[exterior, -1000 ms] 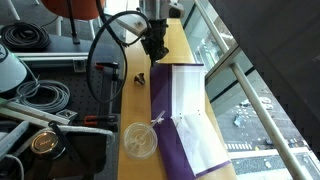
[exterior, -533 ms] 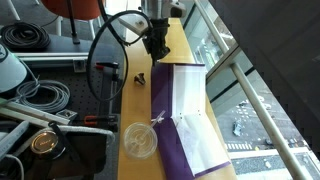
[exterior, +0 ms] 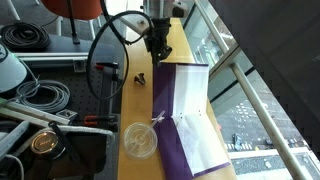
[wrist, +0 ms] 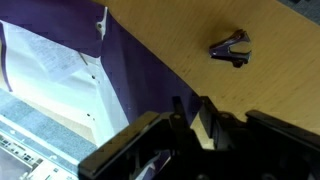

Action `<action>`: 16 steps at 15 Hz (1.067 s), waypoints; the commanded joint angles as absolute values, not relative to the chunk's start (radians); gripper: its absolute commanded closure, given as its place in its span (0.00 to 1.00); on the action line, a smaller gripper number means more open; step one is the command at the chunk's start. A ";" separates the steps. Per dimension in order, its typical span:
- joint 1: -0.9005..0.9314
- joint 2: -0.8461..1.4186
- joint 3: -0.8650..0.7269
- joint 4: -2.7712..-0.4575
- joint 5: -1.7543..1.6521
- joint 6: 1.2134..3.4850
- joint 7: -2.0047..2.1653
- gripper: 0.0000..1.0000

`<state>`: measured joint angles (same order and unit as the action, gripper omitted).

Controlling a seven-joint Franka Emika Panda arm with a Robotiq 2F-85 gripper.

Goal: Open the folder

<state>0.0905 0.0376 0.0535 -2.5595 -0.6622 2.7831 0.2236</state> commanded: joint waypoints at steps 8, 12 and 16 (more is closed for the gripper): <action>0.079 -0.053 0.068 -2.456 -0.020 2.563 -0.220 0.00; 0.032 -0.059 0.021 -2.309 -0.089 2.379 -0.205 0.00; -0.021 -0.027 -0.029 -2.165 -0.095 2.222 -0.241 0.00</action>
